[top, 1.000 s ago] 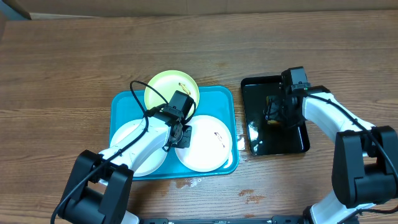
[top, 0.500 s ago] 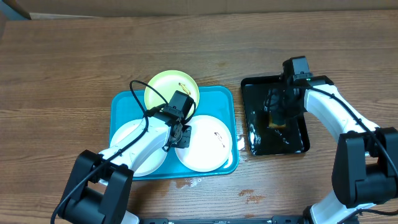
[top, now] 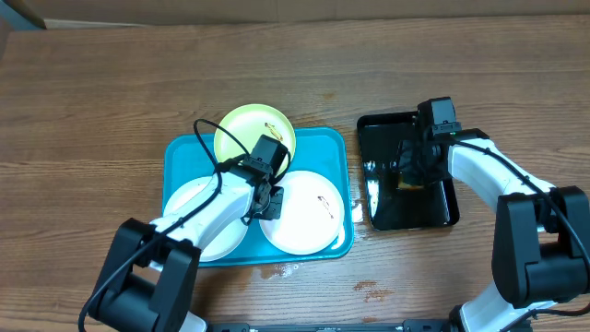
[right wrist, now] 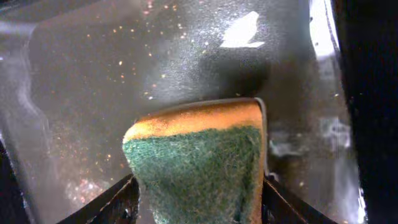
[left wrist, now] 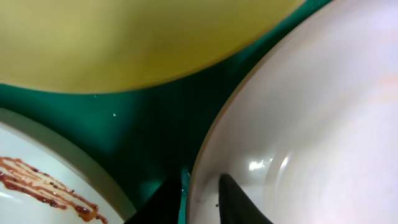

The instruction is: Clean dirty plates on tray and stack at the side

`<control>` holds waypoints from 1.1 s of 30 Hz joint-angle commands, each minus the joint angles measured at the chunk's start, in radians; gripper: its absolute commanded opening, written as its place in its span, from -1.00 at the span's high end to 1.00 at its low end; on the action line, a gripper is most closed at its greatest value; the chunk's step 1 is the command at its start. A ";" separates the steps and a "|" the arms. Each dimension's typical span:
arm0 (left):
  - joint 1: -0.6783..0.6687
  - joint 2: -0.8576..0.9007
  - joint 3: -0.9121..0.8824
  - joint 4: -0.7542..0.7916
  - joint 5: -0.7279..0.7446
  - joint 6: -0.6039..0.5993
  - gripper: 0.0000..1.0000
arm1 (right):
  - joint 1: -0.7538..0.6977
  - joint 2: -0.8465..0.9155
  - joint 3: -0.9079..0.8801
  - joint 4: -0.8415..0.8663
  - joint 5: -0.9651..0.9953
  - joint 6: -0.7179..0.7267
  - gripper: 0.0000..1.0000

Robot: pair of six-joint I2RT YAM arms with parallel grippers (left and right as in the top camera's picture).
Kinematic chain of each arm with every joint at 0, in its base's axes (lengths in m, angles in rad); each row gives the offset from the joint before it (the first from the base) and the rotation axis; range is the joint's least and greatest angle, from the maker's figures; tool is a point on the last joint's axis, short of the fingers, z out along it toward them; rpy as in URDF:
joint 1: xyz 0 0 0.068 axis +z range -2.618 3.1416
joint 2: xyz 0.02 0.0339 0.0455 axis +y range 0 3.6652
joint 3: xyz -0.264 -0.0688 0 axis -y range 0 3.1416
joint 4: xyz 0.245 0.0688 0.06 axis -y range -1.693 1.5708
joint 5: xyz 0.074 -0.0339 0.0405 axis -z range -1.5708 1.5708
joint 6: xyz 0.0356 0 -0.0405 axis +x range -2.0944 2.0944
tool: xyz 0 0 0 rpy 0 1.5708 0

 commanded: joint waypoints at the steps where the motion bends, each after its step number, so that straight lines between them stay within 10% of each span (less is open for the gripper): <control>1: -0.001 0.044 -0.013 0.007 -0.021 -0.008 0.68 | 0.003 -0.006 -0.005 -0.007 -0.038 -0.003 -0.11; 5: -0.001 0.043 0.005 -0.008 -0.023 0.002 0.92 | 0.003 -0.007 0.004 0.002 -0.038 -0.003 0.93; 33: -0.001 0.043 0.095 -0.096 0.016 -0.011 0.92 | 0.005 -0.124 0.190 -0.331 0.029 0.111 0.92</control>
